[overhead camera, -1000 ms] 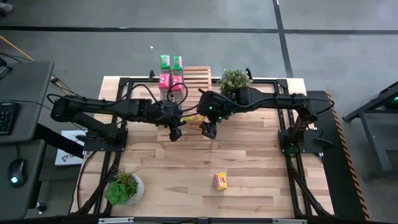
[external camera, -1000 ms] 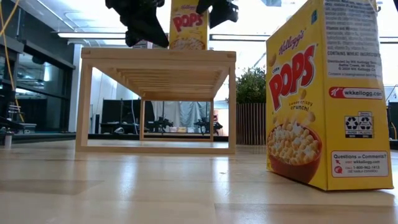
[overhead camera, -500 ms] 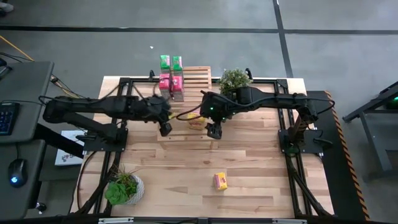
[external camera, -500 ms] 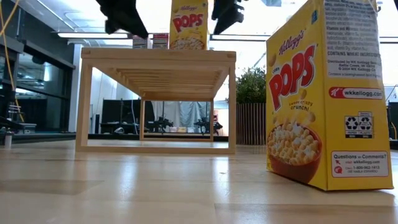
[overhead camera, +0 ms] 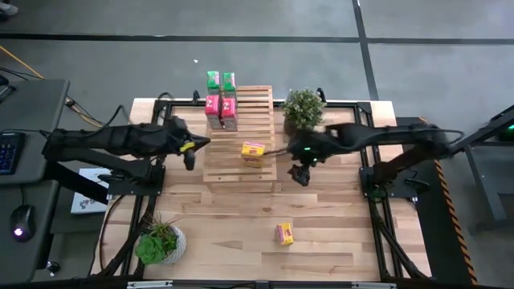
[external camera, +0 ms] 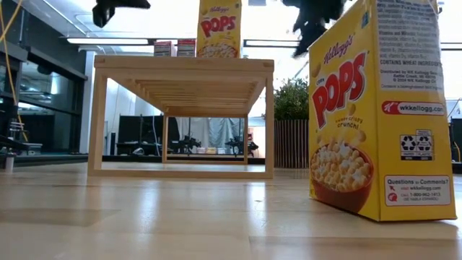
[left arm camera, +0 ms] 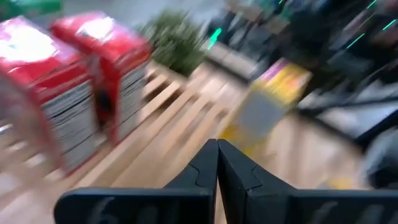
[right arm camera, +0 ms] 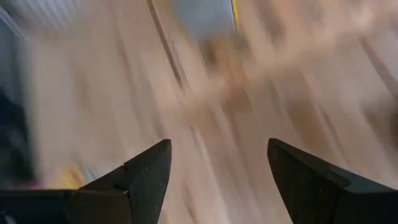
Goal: Stack cereal on shelf
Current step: Put the right yellow cereal box on the shelf
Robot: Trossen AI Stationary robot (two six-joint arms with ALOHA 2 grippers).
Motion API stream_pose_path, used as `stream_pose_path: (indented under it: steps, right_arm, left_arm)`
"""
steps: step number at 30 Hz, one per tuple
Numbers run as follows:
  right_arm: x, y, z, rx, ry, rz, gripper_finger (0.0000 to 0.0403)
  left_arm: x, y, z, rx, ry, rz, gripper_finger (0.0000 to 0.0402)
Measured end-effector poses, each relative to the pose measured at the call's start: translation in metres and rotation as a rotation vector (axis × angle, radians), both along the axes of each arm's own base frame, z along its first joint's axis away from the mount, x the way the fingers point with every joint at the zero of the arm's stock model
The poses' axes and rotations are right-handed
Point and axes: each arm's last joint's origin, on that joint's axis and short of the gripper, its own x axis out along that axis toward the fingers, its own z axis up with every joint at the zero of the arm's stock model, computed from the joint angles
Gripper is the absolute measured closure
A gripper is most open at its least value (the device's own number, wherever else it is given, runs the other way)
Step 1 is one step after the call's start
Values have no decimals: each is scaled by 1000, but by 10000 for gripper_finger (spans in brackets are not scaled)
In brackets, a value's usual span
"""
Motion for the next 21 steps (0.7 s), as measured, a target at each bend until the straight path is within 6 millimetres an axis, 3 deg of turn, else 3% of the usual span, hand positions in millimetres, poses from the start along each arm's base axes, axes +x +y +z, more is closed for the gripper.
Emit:
stream_pose_path:
  steps: [4,7,12,21]
  right_arm:
    - [-4,4,-3,24,-420,-92,144]
    - [0,6,-13,-92,-587,-90,144]
    - [3,2,-24,-221,-581,-110,144]
    - [29,0,-37,-210,-583,-28,144]
  left_arm:
    - [-11,-3,-10,-46,-259,-26,402]
    - [-17,-2,-16,-89,-392,-20,401]
    - [-24,-1,-22,-139,-438,-12,402]
    - [-23,-1,-21,-150,-449,-11,402]
